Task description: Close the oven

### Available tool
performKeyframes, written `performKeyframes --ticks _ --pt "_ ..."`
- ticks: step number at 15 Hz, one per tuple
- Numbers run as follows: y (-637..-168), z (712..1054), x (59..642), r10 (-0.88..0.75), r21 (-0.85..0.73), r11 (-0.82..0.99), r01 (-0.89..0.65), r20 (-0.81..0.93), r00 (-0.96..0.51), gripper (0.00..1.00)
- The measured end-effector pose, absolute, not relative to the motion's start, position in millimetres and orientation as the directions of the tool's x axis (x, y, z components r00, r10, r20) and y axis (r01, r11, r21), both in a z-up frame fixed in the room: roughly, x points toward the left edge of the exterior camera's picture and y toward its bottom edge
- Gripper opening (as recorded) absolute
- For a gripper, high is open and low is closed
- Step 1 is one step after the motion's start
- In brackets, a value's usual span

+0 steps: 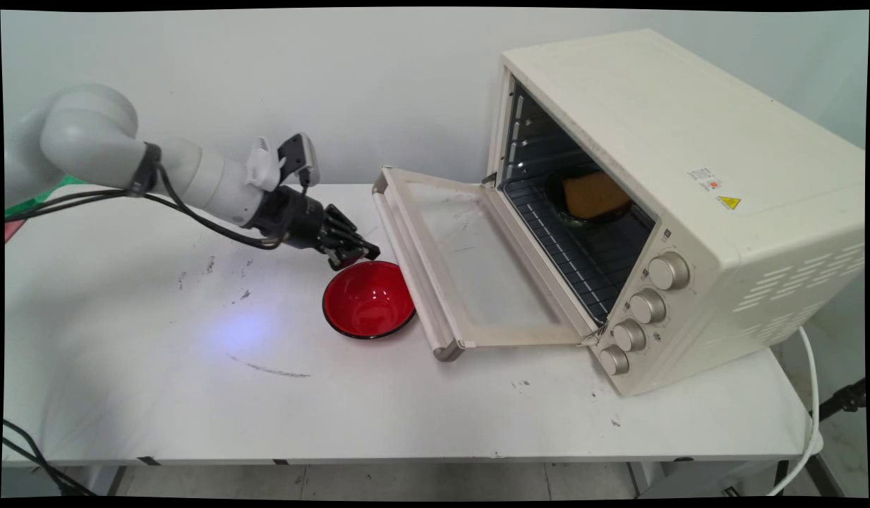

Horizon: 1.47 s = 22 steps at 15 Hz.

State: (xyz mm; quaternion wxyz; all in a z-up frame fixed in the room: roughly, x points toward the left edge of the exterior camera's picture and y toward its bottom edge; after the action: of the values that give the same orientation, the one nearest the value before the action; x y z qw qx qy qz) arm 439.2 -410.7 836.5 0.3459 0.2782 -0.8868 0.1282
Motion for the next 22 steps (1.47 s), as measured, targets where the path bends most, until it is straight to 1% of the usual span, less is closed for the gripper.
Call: performKeyframes --ticks 7,13,17,22 --pt "-420.5 827.9 420.5 -0.397 -0.033 0.809 -0.587 0.706 -0.587 0.0" --pt "-429.5 834.1 407.5 -0.377 -0.032 0.809 -0.587 0.738 -0.56 0.0" --pt "-439.4 849.2 398.4 -0.354 -0.033 0.809 -0.587 0.77 -0.53 0.0" --pt "-455.0 880.0 386.0 -0.321 -0.028 0.804 -0.594 0.82 -0.473 0.0"
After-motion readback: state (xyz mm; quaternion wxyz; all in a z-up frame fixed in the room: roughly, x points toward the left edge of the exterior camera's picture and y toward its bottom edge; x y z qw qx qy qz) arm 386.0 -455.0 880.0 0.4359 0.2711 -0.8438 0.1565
